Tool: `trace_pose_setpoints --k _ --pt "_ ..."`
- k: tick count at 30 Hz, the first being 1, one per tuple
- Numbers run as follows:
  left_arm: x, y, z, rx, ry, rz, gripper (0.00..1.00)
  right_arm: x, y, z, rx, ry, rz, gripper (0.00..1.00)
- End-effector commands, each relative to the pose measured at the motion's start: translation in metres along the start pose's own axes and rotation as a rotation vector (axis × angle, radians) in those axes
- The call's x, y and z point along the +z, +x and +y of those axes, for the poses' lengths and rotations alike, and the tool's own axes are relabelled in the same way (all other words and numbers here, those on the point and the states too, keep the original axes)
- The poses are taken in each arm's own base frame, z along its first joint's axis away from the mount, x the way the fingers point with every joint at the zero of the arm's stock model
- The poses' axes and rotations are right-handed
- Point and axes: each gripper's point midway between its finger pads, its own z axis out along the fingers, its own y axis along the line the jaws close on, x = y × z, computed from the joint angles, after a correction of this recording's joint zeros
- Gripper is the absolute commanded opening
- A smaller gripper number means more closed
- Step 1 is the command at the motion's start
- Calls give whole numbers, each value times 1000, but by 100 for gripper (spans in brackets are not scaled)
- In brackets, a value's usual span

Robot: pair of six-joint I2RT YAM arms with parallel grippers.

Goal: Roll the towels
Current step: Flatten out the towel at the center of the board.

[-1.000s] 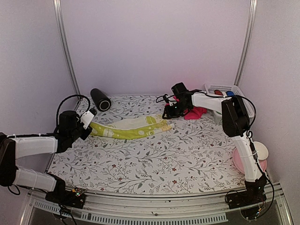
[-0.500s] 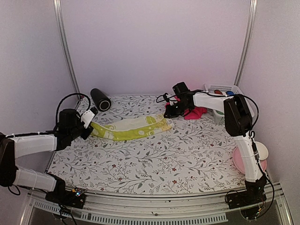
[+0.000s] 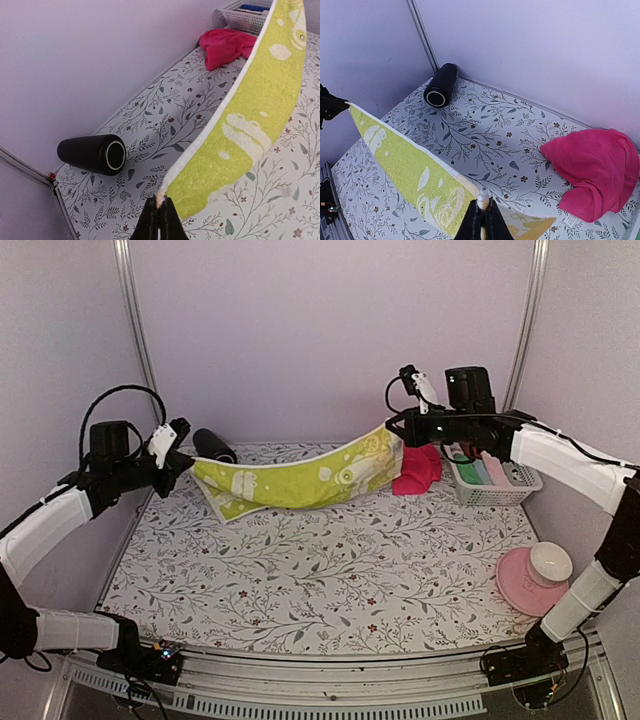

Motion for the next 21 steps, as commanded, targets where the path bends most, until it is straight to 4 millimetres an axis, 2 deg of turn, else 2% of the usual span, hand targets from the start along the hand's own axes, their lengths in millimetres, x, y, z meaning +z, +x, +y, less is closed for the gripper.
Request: trace_pose_setpoints --k 1,3,7,9,11,13,15,18,21 --pt "-24 -23 -28 -47 222 -46 0 -36 -6 9 -15 12 -95 2" --pt "-35 -32 -33 -68 266 -47 0 -58 -9 21 -5 0 -140 2" --pt "-55 -51 -30 -97 274 -43 0 -97 -2 45 4 4 -184 2" --pt "-62 -53 -30 -133 274 -31 0 -109 4 52 29 6 -193 2" --pt "-58 -47 -28 -181 257 -13 0 -111 13 47 72 38 -186 2" --pt "-45 -33 -23 -212 222 12 0 -98 28 34 117 100 -149 2" --pt "-25 -11 -12 -237 165 70 0 -74 48 15 131 189 -82 2" --pt "9 21 0 -269 132 159 0 -24 75 -10 119 299 21 2" --pt "45 41 12 -275 110 200 0 32 93 -30 96 364 102 2"
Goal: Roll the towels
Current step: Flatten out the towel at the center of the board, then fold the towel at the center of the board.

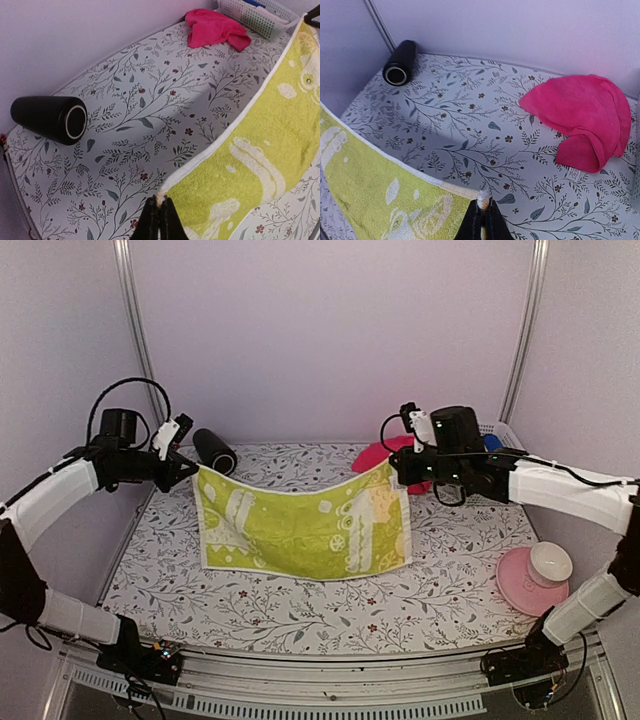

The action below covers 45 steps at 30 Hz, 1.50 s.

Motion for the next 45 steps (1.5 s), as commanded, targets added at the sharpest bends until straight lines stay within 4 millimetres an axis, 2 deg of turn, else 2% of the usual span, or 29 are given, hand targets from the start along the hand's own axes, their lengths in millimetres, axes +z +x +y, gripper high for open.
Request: trace_pose_setpoints --k 1,4,7,10,13,15,19,27,37,41,45 --pt "47 24 42 -45 -96 69 0 83 35 -36 -20 186 120 2" --pt "79 31 60 -22 -135 100 0 128 34 -57 -51 260 130 2" --pt "106 44 80 16 -220 160 0 159 26 -84 -53 292 108 2" --pt "122 60 99 21 -295 214 0 178 29 -103 -28 250 111 2" --pt "124 69 113 35 -375 222 0 189 32 -101 -46 185 122 2" --pt "123 67 114 74 -390 194 0 190 32 -97 -77 151 118 2" --pt "123 65 103 132 -343 160 0 188 32 -84 -123 63 120 2" --pt "117 79 67 275 -206 136 0 168 45 -60 -201 -83 147 2" --pt "82 93 25 343 -63 48 0 147 73 -51 -253 -160 187 2" --pt "76 106 9 369 -9 53 0 141 81 -48 -272 -210 193 2" --pt "76 118 0 376 29 73 0 135 83 -55 -259 -231 181 2"
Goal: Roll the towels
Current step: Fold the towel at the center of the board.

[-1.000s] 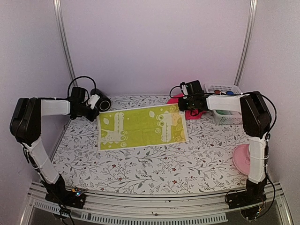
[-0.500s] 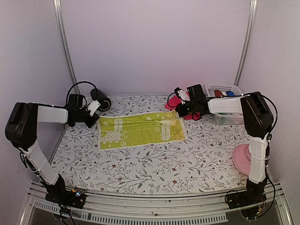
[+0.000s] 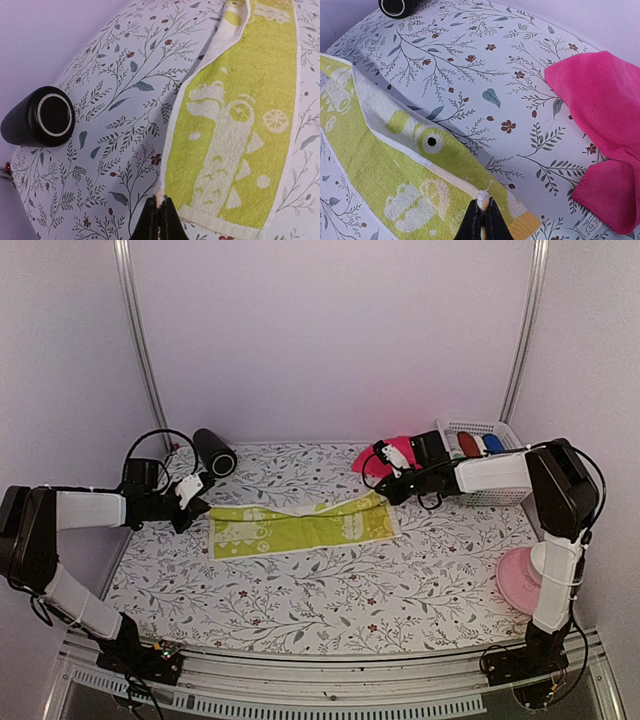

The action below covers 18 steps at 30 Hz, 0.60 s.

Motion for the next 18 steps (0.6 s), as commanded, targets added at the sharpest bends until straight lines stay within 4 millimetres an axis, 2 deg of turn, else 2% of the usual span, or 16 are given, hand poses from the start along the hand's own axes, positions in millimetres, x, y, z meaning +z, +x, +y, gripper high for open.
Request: trace_pose_setpoints --k 1,4,9,18 --pt "-3 5 -17 31 69 -13 0 -20 -14 -3 -20 -47 -78 2" --pt "-2 9 -20 30 77 -5 0 -29 -17 -5 12 -107 -122 2" --pt "-1 15 -26 56 88 3 0 -30 0 -7 78 -159 -103 2" --pt "-8 26 -52 151 188 11 0 -32 18 -8 101 -172 -67 2"
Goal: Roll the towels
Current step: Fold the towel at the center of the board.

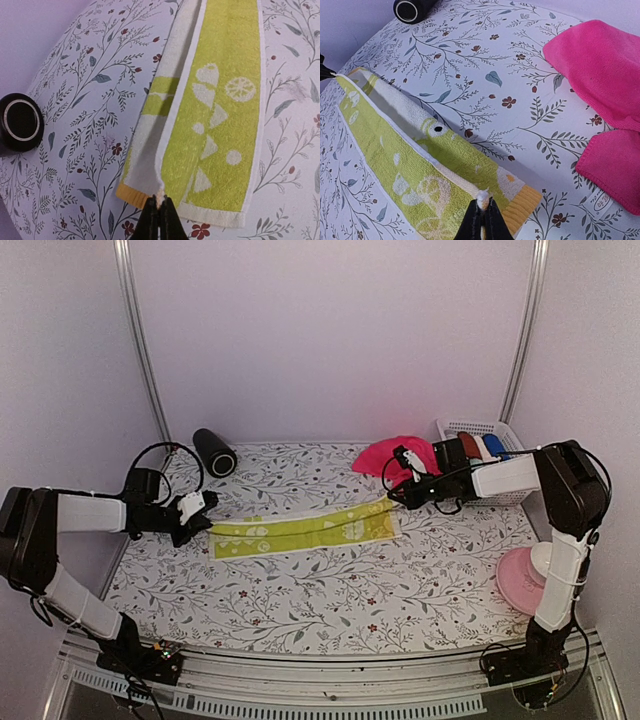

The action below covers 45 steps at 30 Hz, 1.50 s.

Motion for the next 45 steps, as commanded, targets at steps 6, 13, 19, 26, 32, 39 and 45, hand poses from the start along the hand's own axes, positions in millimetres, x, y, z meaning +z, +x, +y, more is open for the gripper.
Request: trace_pose_setpoints --k 6,13,19,26,32,39,45 --pt "-8 6 -37 98 147 -14 0 -9 -3 10 1 -44 1 2" --pt "-8 13 -47 120 186 3 0 -8 8 8 7 -30 34 2" --pt "-10 17 -57 144 229 9 0 -7 17 8 15 -26 67 2" --pt "-12 19 -60 151 267 25 0 -6 32 12 19 -11 114 6" --pt "-11 25 -63 139 295 52 14 -6 38 15 30 -1 143 15" --pt "-11 28 -56 140 278 69 53 -9 34 20 28 6 154 28" --pt "-14 27 -31 122 209 83 72 -19 30 34 -4 10 180 36"
